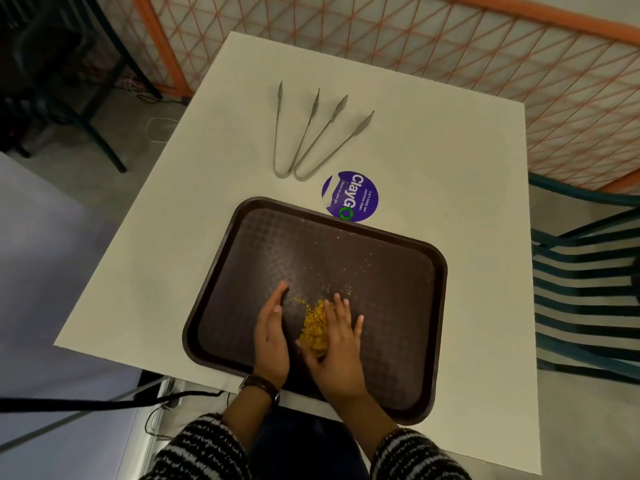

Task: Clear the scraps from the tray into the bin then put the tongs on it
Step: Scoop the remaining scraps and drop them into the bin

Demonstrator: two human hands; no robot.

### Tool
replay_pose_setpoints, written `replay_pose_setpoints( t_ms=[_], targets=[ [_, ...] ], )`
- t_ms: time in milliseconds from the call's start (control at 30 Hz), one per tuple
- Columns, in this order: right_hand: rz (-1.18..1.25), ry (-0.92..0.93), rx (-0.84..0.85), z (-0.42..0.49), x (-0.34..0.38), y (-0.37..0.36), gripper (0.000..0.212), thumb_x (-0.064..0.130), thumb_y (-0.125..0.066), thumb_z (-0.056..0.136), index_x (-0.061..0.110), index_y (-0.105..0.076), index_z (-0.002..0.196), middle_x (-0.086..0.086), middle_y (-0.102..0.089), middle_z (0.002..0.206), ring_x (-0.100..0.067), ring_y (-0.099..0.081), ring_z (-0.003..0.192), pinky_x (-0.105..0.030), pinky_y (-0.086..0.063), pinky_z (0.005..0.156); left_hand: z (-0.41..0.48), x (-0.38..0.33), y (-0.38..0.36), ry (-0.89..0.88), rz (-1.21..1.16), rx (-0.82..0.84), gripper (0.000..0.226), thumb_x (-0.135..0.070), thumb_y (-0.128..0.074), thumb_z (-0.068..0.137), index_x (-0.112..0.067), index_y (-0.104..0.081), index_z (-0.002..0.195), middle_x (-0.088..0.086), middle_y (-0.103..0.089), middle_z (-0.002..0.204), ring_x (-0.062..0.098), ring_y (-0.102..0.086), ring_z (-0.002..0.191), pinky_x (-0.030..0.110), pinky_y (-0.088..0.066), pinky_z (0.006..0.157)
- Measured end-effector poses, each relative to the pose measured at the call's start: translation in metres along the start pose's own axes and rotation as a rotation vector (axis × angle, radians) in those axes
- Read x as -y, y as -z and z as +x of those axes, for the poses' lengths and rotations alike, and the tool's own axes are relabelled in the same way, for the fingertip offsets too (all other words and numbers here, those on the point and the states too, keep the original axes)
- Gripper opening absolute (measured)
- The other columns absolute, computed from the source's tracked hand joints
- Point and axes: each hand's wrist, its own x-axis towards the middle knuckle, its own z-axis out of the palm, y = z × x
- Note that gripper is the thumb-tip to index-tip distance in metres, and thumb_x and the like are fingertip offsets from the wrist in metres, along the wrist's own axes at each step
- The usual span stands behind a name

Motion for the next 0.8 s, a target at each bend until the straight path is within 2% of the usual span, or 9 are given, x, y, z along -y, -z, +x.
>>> replay_pose_setpoints(
  t_ms=[67, 133, 300, 367, 467, 567, 633, 700, 800],
  targets=[
    [-0.086, -0.021, 0.009, 0.007, 0.001, -0.005, 0.094, 0.075, -0.035, 0.078, 0.021, -0.011, 0.15, 0.003, 0.004, 0.158, -0.012, 0.014, 0.145, -0.036, 0.018, 0.116, 0.005, -0.002, 0.006, 0.01, -0.037, -0.034, 0.046, -0.031, -0.03, 0.089, -0.02, -0.049, 0.129, -0.008, -0.051, 0.132, -0.005, -0.045, 0.122, 0.003, -0.034, 0.097],
    [-0.154, -0.032, 0.011, 0.014, -0.002, -0.01, 0.092, 0.071, -0.041, 0.077, 0.022, -0.013, 0.149, -0.002, -0.002, 0.159, -0.015, 0.01, 0.146, -0.036, 0.016, 0.115, 0.009, -0.004, 0.011, 0.004, -0.038, -0.047, 0.049, -0.031, -0.03, 0.089, -0.014, -0.05, 0.13, -0.007, -0.052, 0.131, -0.006, -0.046, 0.12, 0.004, -0.035, 0.097],
    [-0.313, 0.131, 0.045, 0.021, -0.006, -0.021, 0.061, 0.058, -0.035, 0.089, 0.027, -0.035, 0.142, -0.006, -0.025, 0.156, -0.024, -0.012, 0.144, -0.039, 0.0, 0.115, 0.014, -0.005, 0.018, 0.03, -0.056, -0.064, 0.047, -0.032, -0.031, 0.088, -0.016, -0.054, 0.127, -0.007, -0.055, 0.13, -0.001, -0.048, 0.121, 0.008, -0.037, 0.098],
    [-0.236, 0.159, 0.027, 0.022, -0.007, -0.022, 0.052, 0.047, -0.037, 0.093, 0.023, -0.043, 0.138, -0.004, -0.033, 0.152, -0.023, -0.022, 0.143, -0.034, -0.003, 0.116, 0.013, -0.004, 0.017, 0.04, -0.044, -0.074, 0.046, -0.03, -0.032, 0.09, -0.014, -0.054, 0.127, -0.006, -0.055, 0.129, -0.004, -0.049, 0.118, 0.005, -0.037, 0.095],
    [-0.054, 0.142, -0.046, 0.024, -0.008, -0.022, 0.037, 0.022, -0.05, 0.094, 0.016, -0.054, 0.131, -0.005, -0.045, 0.145, -0.021, -0.032, 0.138, -0.032, -0.013, 0.117, 0.01, -0.003, 0.014, 0.047, -0.027, -0.081, 0.037, -0.016, -0.03, 0.098, -0.012, -0.054, 0.126, -0.002, -0.056, 0.128, -0.01, -0.051, 0.112, 0.003, -0.038, 0.092],
    [0.026, 0.141, -0.125, 0.028, -0.009, -0.018, 0.037, -0.004, -0.057, 0.087, 0.01, -0.061, 0.121, -0.008, -0.056, 0.131, -0.017, -0.038, 0.128, -0.024, -0.025, 0.113, 0.007, -0.004, 0.012, 0.044, -0.011, -0.076, 0.036, -0.013, -0.03, 0.099, -0.012, -0.056, 0.124, -0.002, -0.057, 0.126, -0.011, -0.052, 0.11, 0.002, -0.038, 0.091],
    [0.081, 0.123, -0.171, 0.034, -0.007, -0.015, 0.037, -0.01, -0.052, 0.085, 0.007, -0.064, 0.115, -0.008, -0.058, 0.122, -0.017, -0.048, 0.118, -0.025, -0.035, 0.107, 0.005, -0.005, 0.012, 0.041, -0.005, -0.067, 0.035, -0.017, -0.033, 0.098, -0.014, -0.057, 0.123, -0.004, -0.058, 0.126, -0.006, -0.051, 0.114, 0.004, -0.038, 0.093],
    [0.198, 0.031, -0.25, 0.038, 0.004, -0.008, 0.035, -0.012, -0.047, 0.084, 0.004, -0.067, 0.109, -0.005, -0.057, 0.113, -0.006, -0.053, 0.107, -0.021, -0.042, 0.099, 0.004, -0.006, 0.014, 0.034, 0.017, -0.051, 0.035, -0.024, -0.036, 0.096, -0.017, -0.058, 0.123, -0.006, -0.058, 0.127, -0.001, -0.051, 0.117, 0.003, -0.038, 0.093],
    [0.579, -0.385, -0.432, 0.046, 0.027, 0.006, 0.026, -0.009, -0.05, 0.089, 0.004, -0.069, 0.1, -0.005, -0.058, 0.11, 0.014, -0.054, 0.091, 0.0, -0.042, 0.079, 0.006, -0.009, 0.018, 0.024, 0.066, -0.031, 0.032, -0.017, -0.038, 0.097, -0.018, -0.058, 0.122, -0.006, -0.057, 0.127, 0.001, -0.05, 0.118, 0.005, -0.039, 0.093]
  ],
)
